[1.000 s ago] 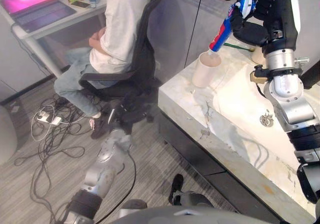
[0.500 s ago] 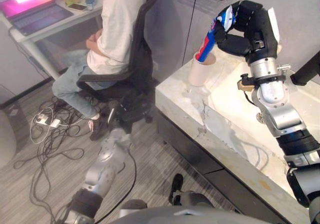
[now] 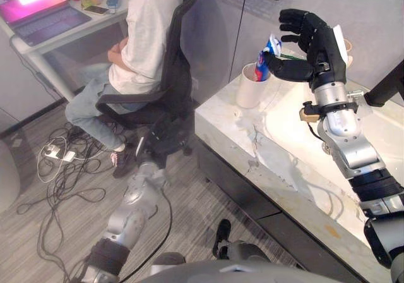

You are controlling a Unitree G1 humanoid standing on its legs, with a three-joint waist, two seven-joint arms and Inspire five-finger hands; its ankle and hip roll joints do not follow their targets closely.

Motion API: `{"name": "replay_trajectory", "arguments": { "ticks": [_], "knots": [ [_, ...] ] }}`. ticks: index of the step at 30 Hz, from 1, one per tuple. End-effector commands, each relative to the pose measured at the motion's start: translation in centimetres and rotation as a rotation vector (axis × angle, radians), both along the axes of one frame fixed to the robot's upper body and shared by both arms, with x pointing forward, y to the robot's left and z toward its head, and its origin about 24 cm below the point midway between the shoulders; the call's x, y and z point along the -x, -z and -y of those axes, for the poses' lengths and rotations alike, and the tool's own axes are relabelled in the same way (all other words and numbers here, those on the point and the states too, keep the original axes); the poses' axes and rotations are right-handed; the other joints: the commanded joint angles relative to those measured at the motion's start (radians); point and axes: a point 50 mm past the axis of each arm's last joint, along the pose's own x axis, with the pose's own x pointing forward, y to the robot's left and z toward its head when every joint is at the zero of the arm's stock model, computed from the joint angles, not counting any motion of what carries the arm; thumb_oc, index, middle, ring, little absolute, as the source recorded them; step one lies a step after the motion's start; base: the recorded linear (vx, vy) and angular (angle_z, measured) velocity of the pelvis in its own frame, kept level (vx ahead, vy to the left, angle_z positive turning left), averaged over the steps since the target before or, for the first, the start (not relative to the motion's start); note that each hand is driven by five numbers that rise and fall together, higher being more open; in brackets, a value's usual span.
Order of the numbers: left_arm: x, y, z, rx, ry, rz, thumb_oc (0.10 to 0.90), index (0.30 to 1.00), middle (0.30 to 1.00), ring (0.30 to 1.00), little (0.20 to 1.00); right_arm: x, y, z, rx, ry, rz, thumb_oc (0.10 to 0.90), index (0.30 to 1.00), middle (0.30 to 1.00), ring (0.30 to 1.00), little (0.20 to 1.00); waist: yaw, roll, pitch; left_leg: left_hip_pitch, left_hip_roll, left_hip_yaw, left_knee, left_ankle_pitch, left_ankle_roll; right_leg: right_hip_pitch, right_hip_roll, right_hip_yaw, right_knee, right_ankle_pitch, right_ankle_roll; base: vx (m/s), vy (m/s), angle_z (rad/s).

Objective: Organize the bathroom.

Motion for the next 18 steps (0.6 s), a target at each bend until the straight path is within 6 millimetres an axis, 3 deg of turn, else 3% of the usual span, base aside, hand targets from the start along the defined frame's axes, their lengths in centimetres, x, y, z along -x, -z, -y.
{"name": "replay_trajectory", "arguments": {
  "ticks": [1, 13, 18],
  "knots": [
    [-0.6, -3.3, -0.5, -0.004, 0.0, 0.195, 0.8, 0.9, 0.9, 0.9, 0.9, 0.6, -4.9, -0.2, -0.083, -0.038, 0.201, 0.8, 0.9, 0.9, 0.9, 0.9, 0.013, -0.045, -0.073, -0.067, -0.034, 0.064, 0.086, 0.131, -0.025, 0.1, -0.028, -0.011, -0.023, -0.072, 0.091, 0.0, 0.0, 0.0],
    [-0.9, -3.5, -0.4, -0.007, -0.012, 0.196, 0.8, 0.9, 0.9, 0.9, 0.9, -0.3, -3.3, 0.7, -0.084, 0.002, 0.047, 0.8, 0.9, 0.9, 0.9, 0.9, 0.004, -0.047, -0.07, -0.067, -0.031, 0.068, 0.087, 0.135, -0.025, 0.095, -0.029, -0.006, -0.022, -0.069, 0.091, 0.0, 0.001, 0.0],
    [-1.0, -3.6, -0.4, -0.012, -0.026, 0.2, 0.8, 0.9, 0.9, 0.9, 0.9, -0.4, -2.2, -0.2, -0.117, -0.058, -0.031, 0.8, 0.9, 0.9, 0.9, 0.9, -0.006, -0.046, -0.069, -0.065, -0.034, 0.068, 0.083, 0.137, -0.024, 0.09, -0.027, 0.004, -0.02, -0.067, 0.091, -0.02, 0.019, -0.05]
  ]
}}
